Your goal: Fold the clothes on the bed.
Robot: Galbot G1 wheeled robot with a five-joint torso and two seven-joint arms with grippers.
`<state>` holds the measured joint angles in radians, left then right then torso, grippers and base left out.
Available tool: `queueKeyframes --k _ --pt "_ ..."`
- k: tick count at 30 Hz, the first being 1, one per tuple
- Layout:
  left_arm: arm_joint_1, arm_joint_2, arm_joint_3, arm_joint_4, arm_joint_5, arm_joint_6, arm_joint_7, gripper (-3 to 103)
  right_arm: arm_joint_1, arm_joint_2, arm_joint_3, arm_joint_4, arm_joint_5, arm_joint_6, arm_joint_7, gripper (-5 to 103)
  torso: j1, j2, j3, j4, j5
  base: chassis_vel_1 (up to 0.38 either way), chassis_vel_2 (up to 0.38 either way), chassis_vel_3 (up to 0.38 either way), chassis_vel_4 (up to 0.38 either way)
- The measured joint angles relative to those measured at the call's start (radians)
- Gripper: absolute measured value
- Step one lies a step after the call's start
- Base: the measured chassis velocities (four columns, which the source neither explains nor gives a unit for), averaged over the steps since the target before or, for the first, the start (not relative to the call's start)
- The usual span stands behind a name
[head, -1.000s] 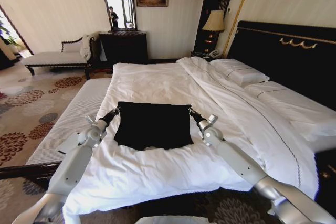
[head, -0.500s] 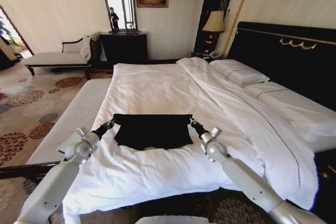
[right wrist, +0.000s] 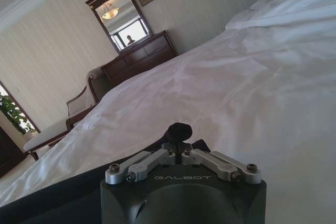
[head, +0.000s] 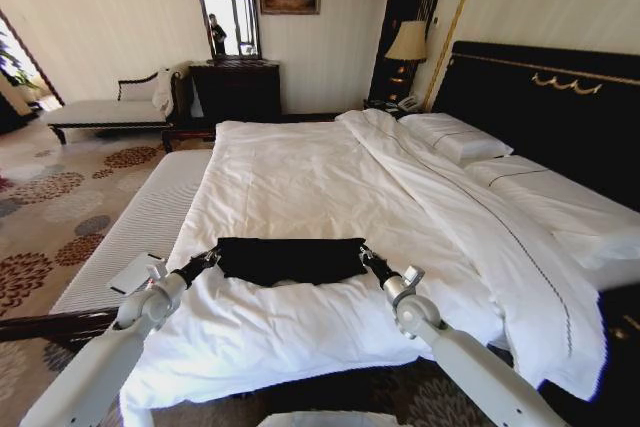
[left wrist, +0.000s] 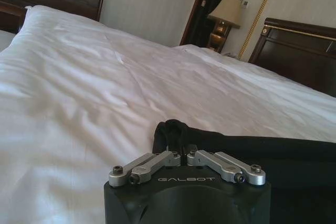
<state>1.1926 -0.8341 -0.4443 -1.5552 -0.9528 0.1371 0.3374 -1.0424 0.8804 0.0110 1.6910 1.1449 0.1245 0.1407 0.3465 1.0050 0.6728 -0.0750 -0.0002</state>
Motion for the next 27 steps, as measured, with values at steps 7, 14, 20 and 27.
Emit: queueKeyframes --k 7,14,20,27 --pt "-0.024 -0.005 0.005 0.013 -0.003 -0.004 0.002 0 0.020 0.005 -0.018 -0.019 0.004 -0.011 0.009 1 0.000 0.000 0.000 -0.0003 0.0003 0.000 0.000 0.000 0.000" --pt "-0.028 -0.019 0.015 0.002 -0.002 -0.008 -0.011 -2 -0.016 -0.001 -0.022 0.008 -0.007 -0.027 0.027 -2 0.000 0.000 0.000 -0.0004 0.0003 0.000 0.000 0.000 0.000" --pt "0.023 -0.001 -0.005 -0.038 0.015 -0.018 -0.015 19 -0.078 -0.017 -0.002 0.071 -0.039 -0.027 0.014 16 0.000 0.000 0.000 -0.0005 0.0003 0.000 0.000 0.000 0.000" --pt "0.177 0.072 -0.086 -0.084 0.063 -0.051 0.020 45 -0.181 -0.046 0.054 0.157 -0.051 -0.026 0.044 44 0.000 0.000 0.000 0.0002 0.0001 0.000 0.000 0.000 0.000"
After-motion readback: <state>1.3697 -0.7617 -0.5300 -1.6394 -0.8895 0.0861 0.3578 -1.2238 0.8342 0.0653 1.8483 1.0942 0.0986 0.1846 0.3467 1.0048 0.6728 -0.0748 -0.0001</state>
